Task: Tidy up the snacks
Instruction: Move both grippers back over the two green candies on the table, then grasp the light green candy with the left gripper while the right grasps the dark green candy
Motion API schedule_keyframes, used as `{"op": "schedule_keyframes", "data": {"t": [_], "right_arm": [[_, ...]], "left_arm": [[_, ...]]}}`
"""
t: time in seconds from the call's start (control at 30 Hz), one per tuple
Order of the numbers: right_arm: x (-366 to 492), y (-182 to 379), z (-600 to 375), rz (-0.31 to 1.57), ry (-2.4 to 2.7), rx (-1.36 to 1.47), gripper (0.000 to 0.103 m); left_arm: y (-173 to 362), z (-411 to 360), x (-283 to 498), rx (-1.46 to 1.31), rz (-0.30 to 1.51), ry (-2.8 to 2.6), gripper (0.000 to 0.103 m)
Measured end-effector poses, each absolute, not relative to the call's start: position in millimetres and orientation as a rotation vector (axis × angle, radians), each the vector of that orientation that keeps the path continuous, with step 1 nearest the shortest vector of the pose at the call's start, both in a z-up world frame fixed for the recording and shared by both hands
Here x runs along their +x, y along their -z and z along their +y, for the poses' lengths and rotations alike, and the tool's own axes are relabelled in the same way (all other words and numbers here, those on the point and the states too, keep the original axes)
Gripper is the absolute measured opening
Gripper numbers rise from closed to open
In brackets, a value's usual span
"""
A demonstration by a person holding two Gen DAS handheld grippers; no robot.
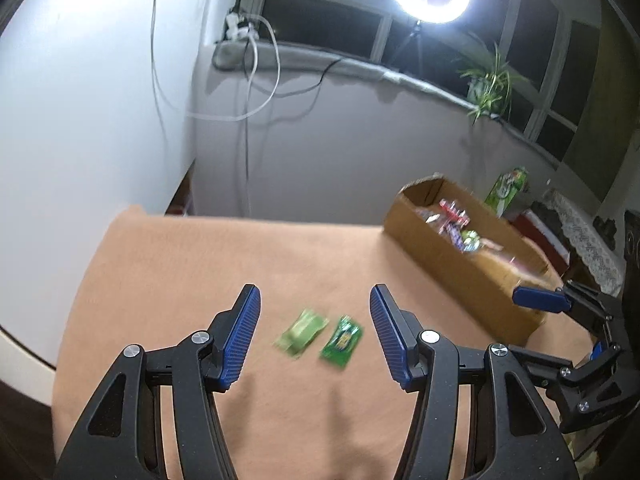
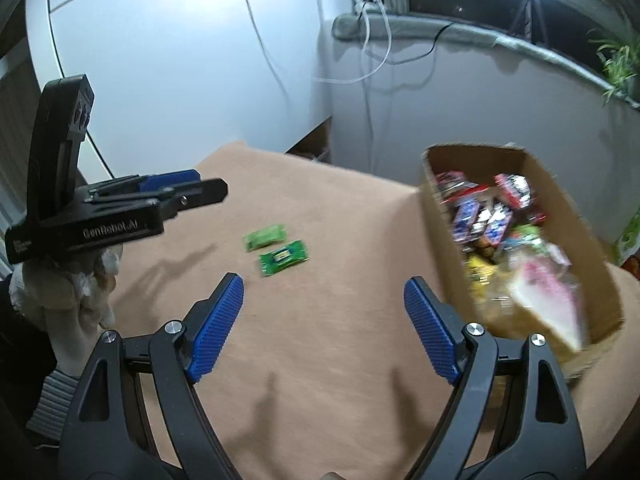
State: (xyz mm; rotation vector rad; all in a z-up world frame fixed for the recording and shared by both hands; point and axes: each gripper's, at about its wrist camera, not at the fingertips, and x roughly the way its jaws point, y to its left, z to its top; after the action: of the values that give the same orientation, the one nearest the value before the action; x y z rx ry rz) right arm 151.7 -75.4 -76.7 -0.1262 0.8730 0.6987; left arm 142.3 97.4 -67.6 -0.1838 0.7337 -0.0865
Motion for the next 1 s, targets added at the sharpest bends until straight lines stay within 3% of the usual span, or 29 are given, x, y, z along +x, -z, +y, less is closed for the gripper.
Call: {"op": "schedule_keyframes", "data": {"t": [0.17,0.47,0.93,1.0], "right_arm": [[166,101,-56,1.001,-0.699,-0.036,0.063],[214,152,-44,1.282,-0.625,0.29,0.048],[229,146,-3,1.298,-0.485,0.171,0.04],[232,141,-1,1.302,-0.467,0.144,0.039]], "left_arm": [[90,99,148,-0.129,0.797,0.124,0.048],[121,94,166,0.014,0.882,0.222,0.04],[140,94,184,0.109,0.922,0.35,0.034],[139,94,184,0.115,0.919,0.362,0.029]]}}
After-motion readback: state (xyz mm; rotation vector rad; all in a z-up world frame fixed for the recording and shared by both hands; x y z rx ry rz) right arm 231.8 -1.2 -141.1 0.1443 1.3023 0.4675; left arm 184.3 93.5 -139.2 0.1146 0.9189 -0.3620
